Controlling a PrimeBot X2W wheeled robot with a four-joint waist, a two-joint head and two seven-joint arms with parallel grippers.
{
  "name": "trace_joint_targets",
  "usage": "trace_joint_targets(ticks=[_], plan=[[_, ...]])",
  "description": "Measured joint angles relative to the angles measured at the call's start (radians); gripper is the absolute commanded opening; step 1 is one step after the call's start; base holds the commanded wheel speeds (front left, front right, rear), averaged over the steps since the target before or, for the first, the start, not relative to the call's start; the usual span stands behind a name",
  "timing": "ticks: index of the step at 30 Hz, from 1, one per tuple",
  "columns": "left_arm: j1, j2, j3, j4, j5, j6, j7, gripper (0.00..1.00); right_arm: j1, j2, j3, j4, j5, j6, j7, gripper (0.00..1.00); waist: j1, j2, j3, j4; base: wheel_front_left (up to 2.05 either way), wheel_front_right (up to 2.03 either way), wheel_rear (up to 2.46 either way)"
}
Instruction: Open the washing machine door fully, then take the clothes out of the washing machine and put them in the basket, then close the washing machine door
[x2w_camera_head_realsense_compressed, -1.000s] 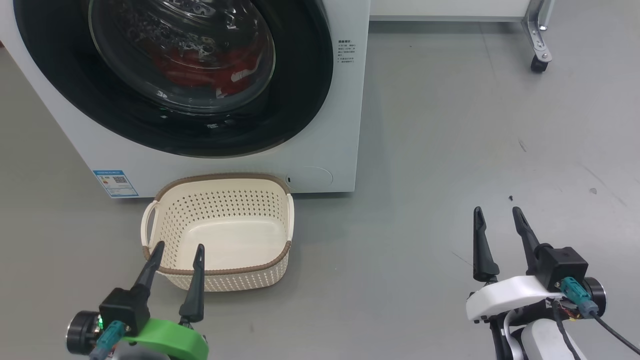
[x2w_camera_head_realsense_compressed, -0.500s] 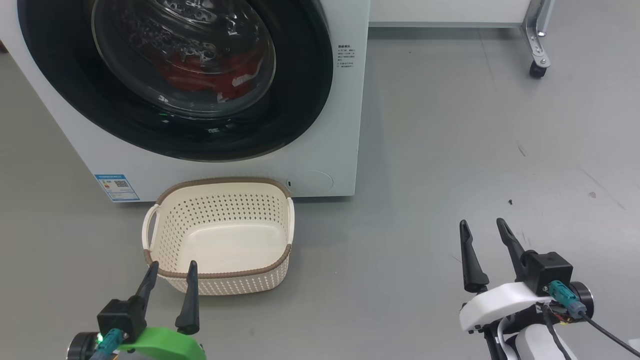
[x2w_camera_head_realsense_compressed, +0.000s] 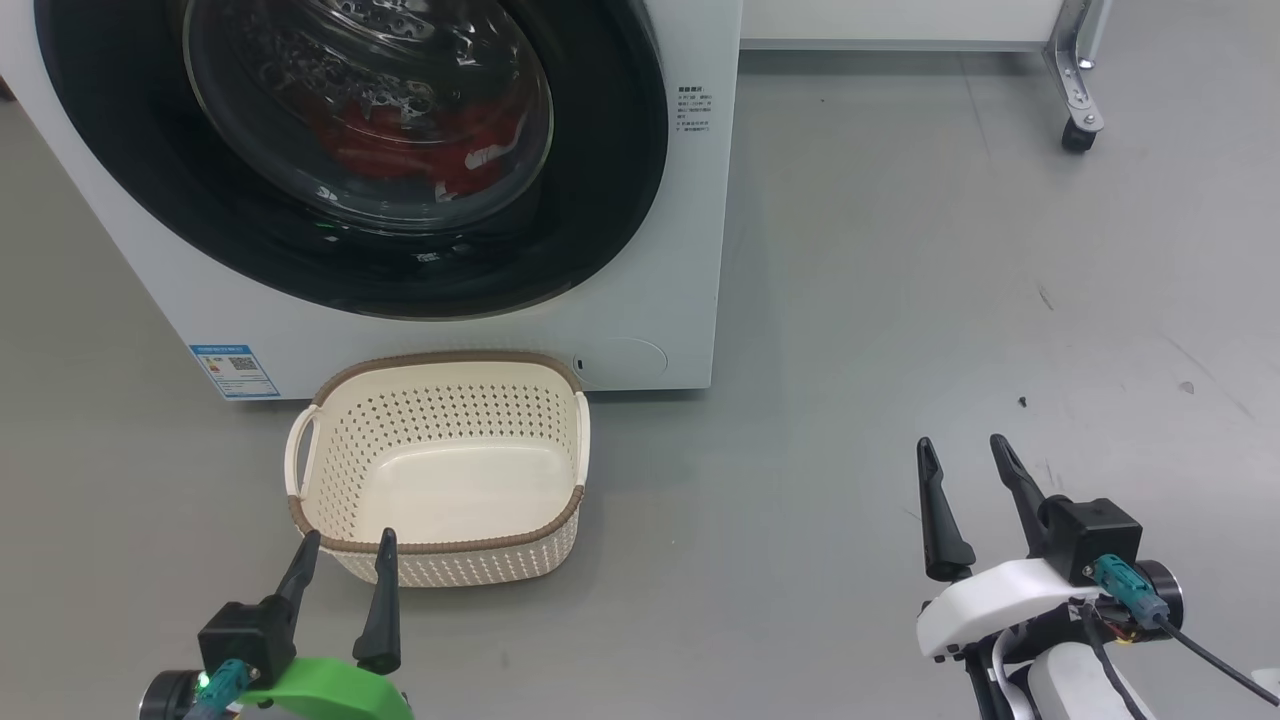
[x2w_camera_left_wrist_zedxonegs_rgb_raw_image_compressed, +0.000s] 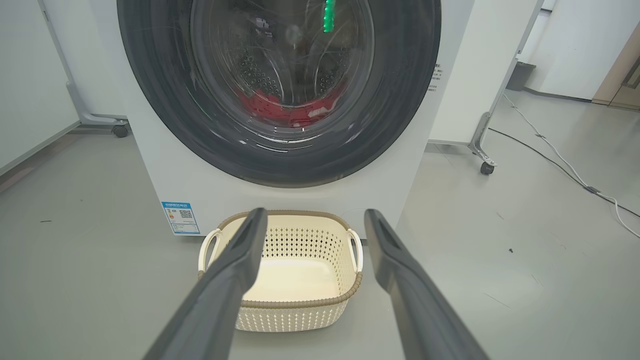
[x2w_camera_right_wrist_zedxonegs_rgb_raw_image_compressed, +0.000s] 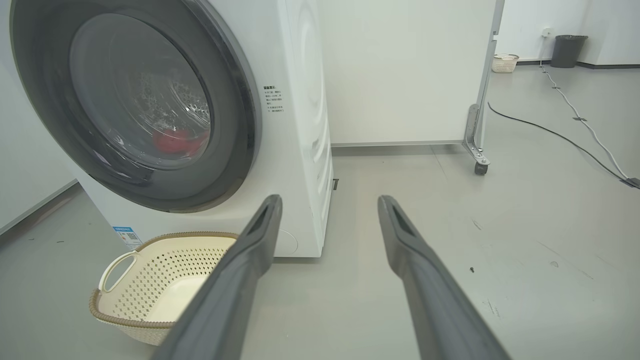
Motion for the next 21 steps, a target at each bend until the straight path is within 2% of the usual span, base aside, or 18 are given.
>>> trace_joint_targets(ticks=[21], plan=[[-0.011, -0.004, 0.002, 0.017, -0.003, 0.0, 0.0, 1.0, -0.019, 0.001, 0.002, 0.03, 0.012, 0.0, 0.0, 1.0, 0.0, 0.0, 0.005, 0.001, 0.0, 0.0, 0.0]])
